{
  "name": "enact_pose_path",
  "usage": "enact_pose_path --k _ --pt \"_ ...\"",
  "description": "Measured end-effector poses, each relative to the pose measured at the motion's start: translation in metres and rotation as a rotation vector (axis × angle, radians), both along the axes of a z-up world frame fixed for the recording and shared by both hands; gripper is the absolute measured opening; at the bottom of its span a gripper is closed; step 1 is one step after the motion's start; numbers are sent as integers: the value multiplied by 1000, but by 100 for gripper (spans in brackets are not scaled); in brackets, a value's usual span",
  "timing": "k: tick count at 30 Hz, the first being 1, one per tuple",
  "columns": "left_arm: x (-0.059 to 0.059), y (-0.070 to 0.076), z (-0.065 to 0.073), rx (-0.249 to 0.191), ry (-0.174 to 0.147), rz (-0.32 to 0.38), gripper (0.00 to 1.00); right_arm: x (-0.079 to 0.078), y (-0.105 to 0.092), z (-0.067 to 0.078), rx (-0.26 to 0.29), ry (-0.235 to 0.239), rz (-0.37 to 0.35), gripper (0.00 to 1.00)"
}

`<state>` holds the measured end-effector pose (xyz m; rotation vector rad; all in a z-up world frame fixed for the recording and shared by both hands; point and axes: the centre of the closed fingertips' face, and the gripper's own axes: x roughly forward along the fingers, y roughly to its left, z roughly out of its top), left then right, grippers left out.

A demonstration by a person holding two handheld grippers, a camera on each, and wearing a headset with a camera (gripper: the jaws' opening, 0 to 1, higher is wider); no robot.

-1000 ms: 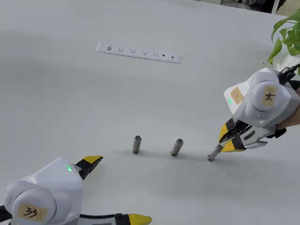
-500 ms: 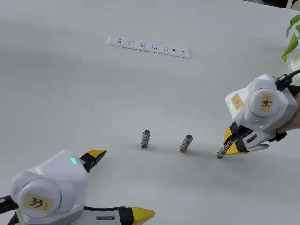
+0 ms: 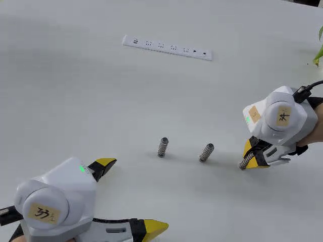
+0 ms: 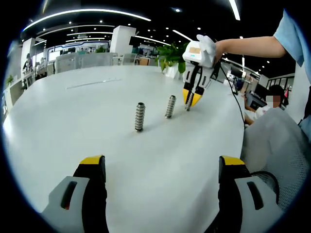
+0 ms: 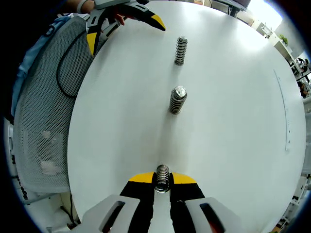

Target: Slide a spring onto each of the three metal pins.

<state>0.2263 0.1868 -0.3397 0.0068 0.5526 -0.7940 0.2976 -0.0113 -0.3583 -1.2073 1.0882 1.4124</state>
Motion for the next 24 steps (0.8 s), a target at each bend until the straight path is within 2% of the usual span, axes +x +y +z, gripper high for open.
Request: enact_pose_path --k 8,17,24 --pt "0 -1 0 -1 -1 -2 96 1 -4 -6 -14 -5 13 8" --pt "0 1 0 0 -2 0 95 3 -2 -8 -2 -3 3 9" --pt "-2 1 1 1 0 -3 95 2 3 -8 26 4 -35 22"
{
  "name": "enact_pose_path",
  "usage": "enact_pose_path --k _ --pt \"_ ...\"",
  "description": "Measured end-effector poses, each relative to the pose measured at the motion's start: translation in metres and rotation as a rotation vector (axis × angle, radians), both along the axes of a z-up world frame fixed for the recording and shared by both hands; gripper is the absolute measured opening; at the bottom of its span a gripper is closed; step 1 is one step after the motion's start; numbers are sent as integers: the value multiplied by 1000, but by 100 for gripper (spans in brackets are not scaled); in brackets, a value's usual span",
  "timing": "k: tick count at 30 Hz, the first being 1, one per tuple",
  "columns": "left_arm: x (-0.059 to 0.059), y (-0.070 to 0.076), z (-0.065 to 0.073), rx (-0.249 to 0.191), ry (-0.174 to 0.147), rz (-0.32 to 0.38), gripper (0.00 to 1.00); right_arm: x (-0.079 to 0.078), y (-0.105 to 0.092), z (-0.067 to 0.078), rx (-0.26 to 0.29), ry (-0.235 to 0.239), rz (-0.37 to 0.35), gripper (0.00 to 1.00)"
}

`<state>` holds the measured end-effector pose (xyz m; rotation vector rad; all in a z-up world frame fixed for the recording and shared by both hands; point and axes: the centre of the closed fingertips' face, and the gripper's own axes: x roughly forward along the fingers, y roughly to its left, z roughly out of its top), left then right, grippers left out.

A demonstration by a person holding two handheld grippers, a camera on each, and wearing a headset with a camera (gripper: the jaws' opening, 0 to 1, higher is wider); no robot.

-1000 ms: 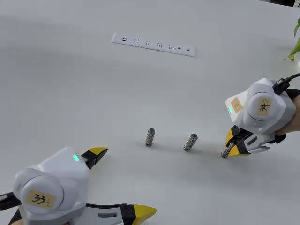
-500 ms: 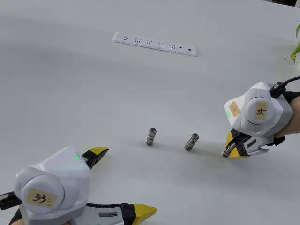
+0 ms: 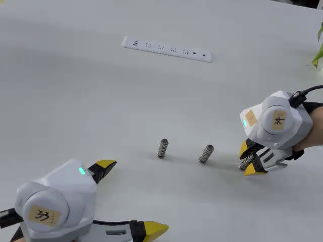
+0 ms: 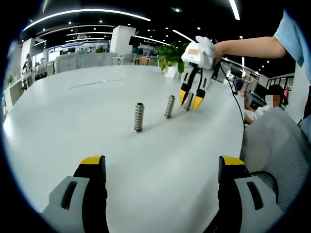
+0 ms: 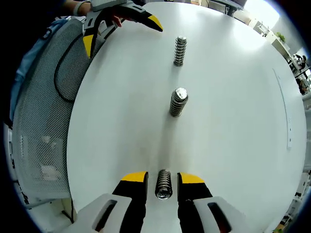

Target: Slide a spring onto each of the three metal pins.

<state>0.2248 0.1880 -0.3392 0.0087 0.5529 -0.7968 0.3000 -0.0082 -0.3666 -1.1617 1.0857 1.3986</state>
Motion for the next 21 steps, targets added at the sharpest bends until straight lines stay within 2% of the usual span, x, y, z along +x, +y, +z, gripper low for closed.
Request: enact_pose_path --k 3,5,12,17,21 --pt "1 0 1 0 -4 -3 96 -1 2 0 21 4 -15 33" --pt "2 0 2 0 -7 -5 96 0 4 0 47 -3 -26 45" --pt "3 -1 6 4 -14 -14 96 2 8 3 121 -35 -60 77" --pt "3 0 7 8 -19 -20 96 0 10 5 158 -47 -88 92" --pt "4 0 8 13 -24 -26 96 -5 6 4 155 -50 -100 95"
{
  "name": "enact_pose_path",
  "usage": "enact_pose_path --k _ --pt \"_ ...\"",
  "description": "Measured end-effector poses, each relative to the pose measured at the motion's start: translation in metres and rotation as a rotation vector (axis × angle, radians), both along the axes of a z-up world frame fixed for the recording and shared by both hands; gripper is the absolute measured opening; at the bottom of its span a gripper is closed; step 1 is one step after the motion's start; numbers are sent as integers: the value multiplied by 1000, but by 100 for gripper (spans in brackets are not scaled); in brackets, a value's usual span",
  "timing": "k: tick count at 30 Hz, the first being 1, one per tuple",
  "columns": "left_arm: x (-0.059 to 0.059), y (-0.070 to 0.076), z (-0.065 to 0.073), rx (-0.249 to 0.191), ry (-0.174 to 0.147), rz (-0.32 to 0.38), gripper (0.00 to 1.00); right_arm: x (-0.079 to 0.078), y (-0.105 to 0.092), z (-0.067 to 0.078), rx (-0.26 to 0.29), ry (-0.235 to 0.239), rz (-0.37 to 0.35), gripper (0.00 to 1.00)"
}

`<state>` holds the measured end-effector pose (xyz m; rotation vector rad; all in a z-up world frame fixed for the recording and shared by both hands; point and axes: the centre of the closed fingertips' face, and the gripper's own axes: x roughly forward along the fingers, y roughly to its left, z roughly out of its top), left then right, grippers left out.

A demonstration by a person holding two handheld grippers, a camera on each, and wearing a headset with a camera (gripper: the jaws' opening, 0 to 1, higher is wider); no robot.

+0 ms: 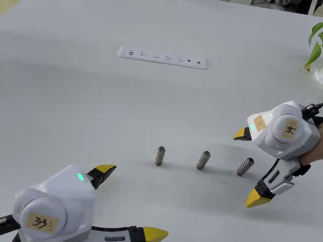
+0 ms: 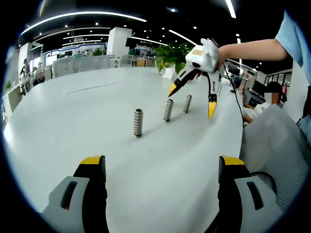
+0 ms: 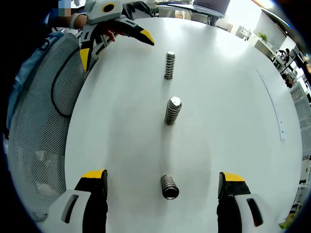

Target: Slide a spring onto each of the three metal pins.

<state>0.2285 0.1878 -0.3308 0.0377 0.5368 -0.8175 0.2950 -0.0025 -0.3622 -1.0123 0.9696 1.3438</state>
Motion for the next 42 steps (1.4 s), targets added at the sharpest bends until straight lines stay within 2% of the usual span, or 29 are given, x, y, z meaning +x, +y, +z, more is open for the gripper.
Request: enact_pose_path --k 2,7,17,19,20,22,32,34,42 --pt "0 0 1 1 -3 -2 96 -1 -1 0 8 -1 -9 99" --pt "0 0 3 6 -9 -8 96 -5 -6 2 26 -8 -52 99" --pt "0 -1 8 11 -21 -8 96 -14 -14 13 97 -26 -148 99" --pt "0 -1 9 13 -23 -9 96 -16 -15 16 124 -35 -182 99" --pt "0 -1 10 15 -25 -9 95 -17 -13 19 159 -35 -221 99" --pt "-1 -1 10 15 -25 -9 95 -20 -14 21 183 -32 -246 99" --pt "2 3 17 24 -43 5 95 -45 -27 23 249 -47 -352 99" --pt "2 4 18 26 -46 7 95 -49 -28 26 275 -54 -377 99" --pt "0 8 21 43 -59 0 95 -65 -39 31 307 -92 -431 99"
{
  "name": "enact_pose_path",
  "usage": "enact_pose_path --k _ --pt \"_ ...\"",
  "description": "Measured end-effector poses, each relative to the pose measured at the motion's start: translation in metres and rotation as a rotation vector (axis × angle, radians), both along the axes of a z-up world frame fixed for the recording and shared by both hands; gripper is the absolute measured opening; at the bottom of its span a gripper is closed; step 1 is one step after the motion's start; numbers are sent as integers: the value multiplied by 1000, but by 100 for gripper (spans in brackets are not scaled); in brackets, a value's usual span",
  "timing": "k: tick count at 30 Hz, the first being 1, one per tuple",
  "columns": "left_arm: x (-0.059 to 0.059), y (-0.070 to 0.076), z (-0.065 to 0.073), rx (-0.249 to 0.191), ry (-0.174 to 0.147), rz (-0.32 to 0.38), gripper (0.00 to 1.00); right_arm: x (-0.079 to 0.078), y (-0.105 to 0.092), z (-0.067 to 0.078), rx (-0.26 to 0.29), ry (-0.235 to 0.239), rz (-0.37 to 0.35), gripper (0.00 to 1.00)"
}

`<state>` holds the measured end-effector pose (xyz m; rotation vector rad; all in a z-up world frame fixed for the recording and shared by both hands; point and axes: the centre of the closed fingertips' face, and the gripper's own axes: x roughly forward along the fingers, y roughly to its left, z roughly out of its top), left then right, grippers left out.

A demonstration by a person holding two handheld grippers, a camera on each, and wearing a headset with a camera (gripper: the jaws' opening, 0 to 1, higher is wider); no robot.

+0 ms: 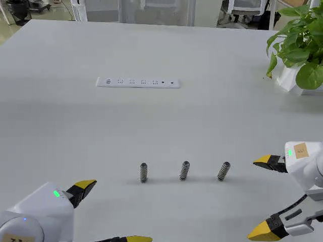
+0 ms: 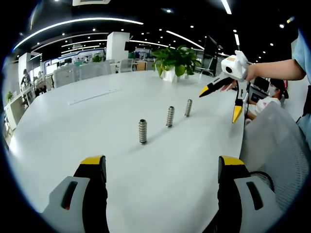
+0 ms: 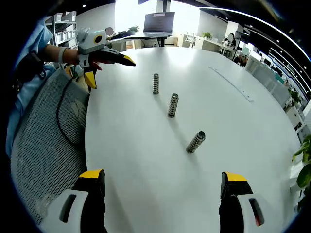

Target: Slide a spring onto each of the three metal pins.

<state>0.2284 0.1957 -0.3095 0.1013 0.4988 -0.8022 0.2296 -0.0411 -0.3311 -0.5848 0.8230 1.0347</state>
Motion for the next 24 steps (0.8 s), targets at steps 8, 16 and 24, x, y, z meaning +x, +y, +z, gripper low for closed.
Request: enact_pose_path --k 8,16,24 --pt "-1 -1 2 11 -5 -6 95 -16 0 9 68 -28 -69 99" --pt "0 -2 2 18 -6 -9 94 -30 -8 11 117 -53 -137 98" --pt "1 -3 6 20 -9 -4 94 -36 -22 12 187 -62 -229 99"
